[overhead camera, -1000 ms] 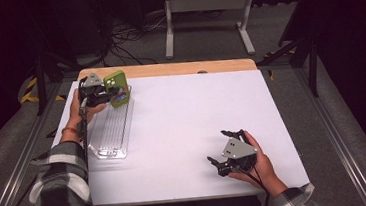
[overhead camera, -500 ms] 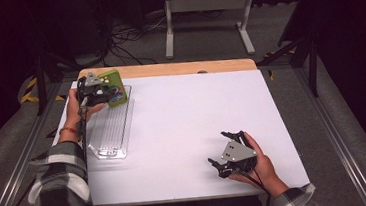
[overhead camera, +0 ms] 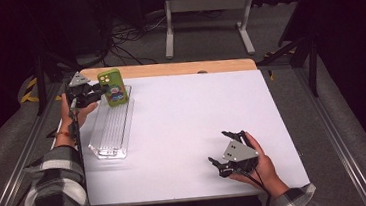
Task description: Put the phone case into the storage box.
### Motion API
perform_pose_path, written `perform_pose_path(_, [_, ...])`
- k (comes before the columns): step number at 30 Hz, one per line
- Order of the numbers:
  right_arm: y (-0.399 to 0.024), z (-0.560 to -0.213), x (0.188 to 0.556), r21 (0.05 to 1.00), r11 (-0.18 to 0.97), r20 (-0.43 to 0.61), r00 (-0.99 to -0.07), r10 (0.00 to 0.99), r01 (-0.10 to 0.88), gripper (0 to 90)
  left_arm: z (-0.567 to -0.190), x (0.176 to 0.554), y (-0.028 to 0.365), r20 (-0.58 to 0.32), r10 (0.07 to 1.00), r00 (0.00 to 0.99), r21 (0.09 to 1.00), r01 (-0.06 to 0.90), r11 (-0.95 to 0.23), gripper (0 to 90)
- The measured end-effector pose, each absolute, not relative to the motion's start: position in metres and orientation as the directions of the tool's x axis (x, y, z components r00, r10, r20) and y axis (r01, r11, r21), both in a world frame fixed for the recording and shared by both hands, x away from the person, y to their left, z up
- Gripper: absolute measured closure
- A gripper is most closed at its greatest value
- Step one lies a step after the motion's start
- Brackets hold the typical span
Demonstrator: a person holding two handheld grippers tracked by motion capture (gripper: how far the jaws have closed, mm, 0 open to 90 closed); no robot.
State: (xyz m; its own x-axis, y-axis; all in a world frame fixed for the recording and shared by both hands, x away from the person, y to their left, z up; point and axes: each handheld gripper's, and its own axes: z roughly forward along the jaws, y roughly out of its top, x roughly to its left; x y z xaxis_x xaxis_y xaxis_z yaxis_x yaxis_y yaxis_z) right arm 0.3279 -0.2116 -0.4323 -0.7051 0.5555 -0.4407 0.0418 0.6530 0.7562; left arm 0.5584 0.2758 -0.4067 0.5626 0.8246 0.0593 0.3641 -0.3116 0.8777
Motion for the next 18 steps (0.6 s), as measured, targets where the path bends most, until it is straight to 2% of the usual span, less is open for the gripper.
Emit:
perform_pose_path(3, [-0.211, -0.433, 0.328, 0.752, 0.658, -0.443, -0.708, 0.55, 0.04, 11.3, -0.41, 0.559, 0.274, 0.033, 0.821, 0.569, 0.88, 0.373, -0.294, 73.3])
perform_pose_path(8, [-0.211, -0.433, 0.327, 0.751, 0.659, -0.445, -0.705, 0.552, 0.041, 11.3, -0.413, 0.561, 0.267, 0.044, 0.827, 0.56, 0.875, 0.378, -0.302, 72.7])
perform_pose_path(18, [-0.212, -0.43, 0.326, 0.754, 0.655, -0.447, -0.704, 0.552, 0.035, 11.3, -0.412, 0.562, 0.262, 0.091, 0.848, 0.522, 0.867, 0.377, -0.325, 66.1])
